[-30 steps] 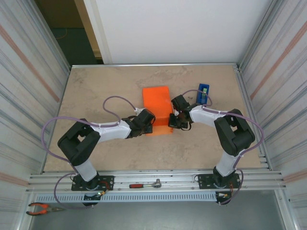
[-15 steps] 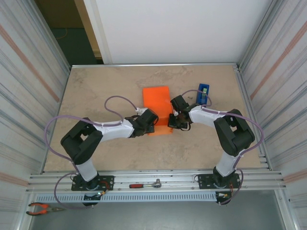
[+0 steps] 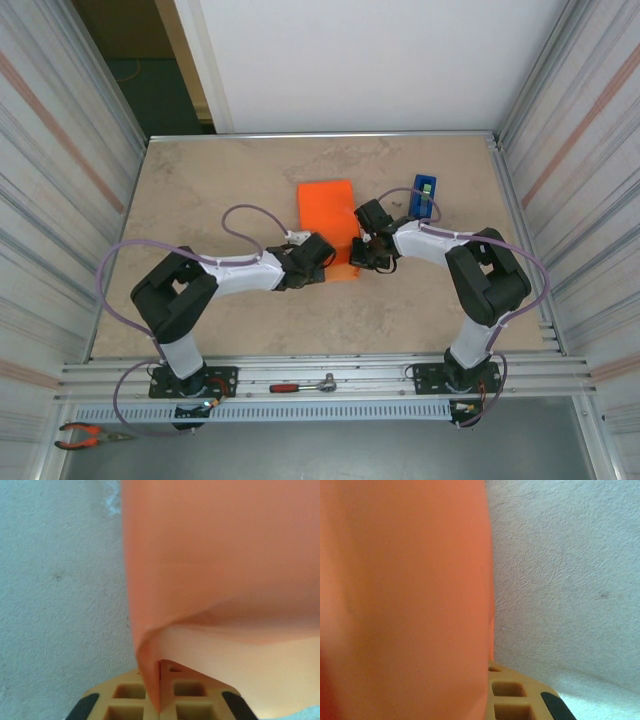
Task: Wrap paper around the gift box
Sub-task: Fold the third fold of the wrapping paper on the gift box.
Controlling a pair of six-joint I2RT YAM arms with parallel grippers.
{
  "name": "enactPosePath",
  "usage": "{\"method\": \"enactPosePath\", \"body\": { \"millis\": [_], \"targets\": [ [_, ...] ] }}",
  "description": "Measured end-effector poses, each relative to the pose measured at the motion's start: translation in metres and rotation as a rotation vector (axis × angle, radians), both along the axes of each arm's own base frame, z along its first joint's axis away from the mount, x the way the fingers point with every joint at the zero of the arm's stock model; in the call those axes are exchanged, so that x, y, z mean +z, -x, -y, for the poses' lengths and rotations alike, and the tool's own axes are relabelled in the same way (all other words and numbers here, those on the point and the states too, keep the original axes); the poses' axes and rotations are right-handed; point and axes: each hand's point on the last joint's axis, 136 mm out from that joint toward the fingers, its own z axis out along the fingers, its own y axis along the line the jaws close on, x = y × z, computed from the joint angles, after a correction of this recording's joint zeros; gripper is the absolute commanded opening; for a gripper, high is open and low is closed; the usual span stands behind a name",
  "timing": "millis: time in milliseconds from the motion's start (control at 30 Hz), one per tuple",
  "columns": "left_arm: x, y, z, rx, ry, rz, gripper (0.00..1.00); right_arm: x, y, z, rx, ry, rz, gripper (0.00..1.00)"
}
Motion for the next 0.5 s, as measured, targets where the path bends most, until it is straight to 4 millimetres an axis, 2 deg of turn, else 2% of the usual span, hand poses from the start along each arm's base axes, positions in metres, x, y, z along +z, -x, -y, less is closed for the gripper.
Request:
{"method": "enactPosePath", "body": {
  "millis": [33,100,167,267,367,400,500],
  "targets": [
    [0.000,0.000,0.000,0.006,0.002,0.000,0.00,0.000,0.000,0.000,-0.003,-0.001,-0.001,0.30],
    [0.000,0.001,0.000,0.010,0.003,-0.001,0.00,0.001,0.001,-0.001,0.000,-0.001,-0.001,0.39],
    [-0.001,0.001,-0.002,0.013,-0.003,0.000,0.00,0.005,0.002,0.000,-0.001,-0.003,0.004,0.44],
    [-0.002,0.002,-0.003,0.016,-0.007,-0.001,0.00,0.011,0.004,0.002,-0.005,0.001,0.022,0.44],
    [-0.002,0.002,-0.003,0.018,-0.009,0.001,0.00,0.014,0.007,0.006,-0.008,0.007,0.027,0.41],
    [-0.002,0.001,-0.004,0.018,-0.010,0.002,0.00,0.013,0.008,0.007,-0.010,0.011,0.027,0.37],
    [-0.002,0.002,-0.004,0.019,-0.013,0.000,0.00,0.007,0.012,0.013,-0.016,0.031,0.016,0.13]
  ]
}}
